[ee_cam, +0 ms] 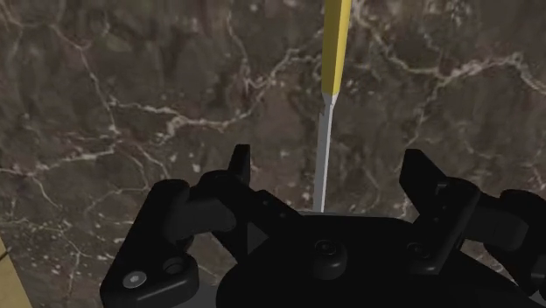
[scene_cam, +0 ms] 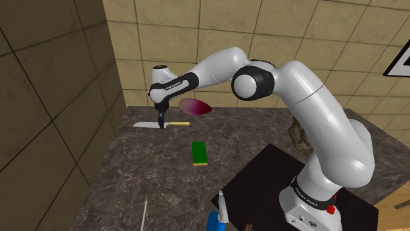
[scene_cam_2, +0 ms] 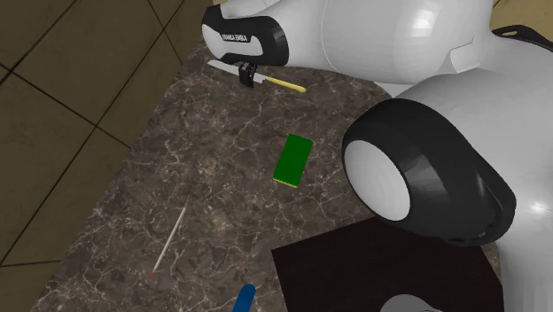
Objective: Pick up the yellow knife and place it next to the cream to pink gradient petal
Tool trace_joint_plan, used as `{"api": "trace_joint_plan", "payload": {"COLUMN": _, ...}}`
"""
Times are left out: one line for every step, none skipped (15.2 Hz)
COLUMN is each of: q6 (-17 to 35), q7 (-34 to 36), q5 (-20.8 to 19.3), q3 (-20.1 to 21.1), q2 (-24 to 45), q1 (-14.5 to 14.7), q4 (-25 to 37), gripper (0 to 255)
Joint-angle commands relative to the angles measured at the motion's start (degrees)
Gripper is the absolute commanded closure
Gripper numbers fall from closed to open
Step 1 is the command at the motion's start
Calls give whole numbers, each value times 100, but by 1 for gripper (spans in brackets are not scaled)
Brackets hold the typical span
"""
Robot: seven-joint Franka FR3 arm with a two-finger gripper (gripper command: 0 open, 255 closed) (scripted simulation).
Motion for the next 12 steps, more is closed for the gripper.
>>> {"api": "trace_joint_plan", "payload": {"q6": 0, "q7": 0, "q5": 0, "q3": 0, "q2": 0, "q1": 0, "q4": 0, "gripper": 0}}
{"api": "trace_joint_plan", "payload": {"q6": -94, "q7": -2, "q5": 7, "q3": 8, "q2": -134, "q1": -8, "q4": -40, "gripper": 0}}
{"api": "trace_joint_plan", "payload": {"q6": -194, "q7": -5, "q5": 14, "q3": 15, "q2": -262, "q1": -15, "q4": -68, "gripper": 0}}
{"api": "trace_joint_plan", "payload": {"q6": -300, "q7": -8, "q5": 22, "q3": 23, "q2": -384, "q1": -21, "q4": -84, "gripper": 0}}
{"api": "trace_joint_plan", "payload": {"q6": -386, "q7": -11, "q5": 28, "q3": 28, "q2": -476, "q1": -26, "q4": -90, "gripper": 0}}
{"api": "trace_joint_plan", "payload": {"q6": -386, "q7": -11, "q5": 28, "q3": 28, "q2": -476, "q1": -26, "q4": -89, "gripper": 0}}
{"api": "trace_joint_plan", "payload": {"q6": -386, "q7": -11, "q5": 28, "q3": 28, "q2": -477, "q1": -26, "q4": -91, "gripper": 0}}
{"api": "trace_joint_plan", "payload": {"q6": -386, "q7": -11, "q5": 28, "q3": 28, "q2": -477, "q1": -26, "q4": -90, "gripper": 0}}
{"api": "trace_joint_plan", "payload": {"q6": -386, "q7": -11, "q5": 28, "q3": 28, "q2": -476, "q1": -26, "q4": -90, "gripper": 0}}
{"api": "trace_joint_plan", "payload": {"q6": -386, "q7": -11, "q5": 28, "q3": 28, "q2": -476, "q1": -26, "q4": -90, "gripper": 0}}
{"api": "trace_joint_plan", "payload": {"q6": -386, "q7": -11, "q5": 28, "q3": 28, "q2": -476, "q1": -26, "q4": -89, "gripper": 0}}
{"api": "trace_joint_plan", "payload": {"q6": -386, "q7": -11, "q5": 28, "q3": 28, "q2": -476, "q1": -26, "q4": -89, "gripper": 0}}
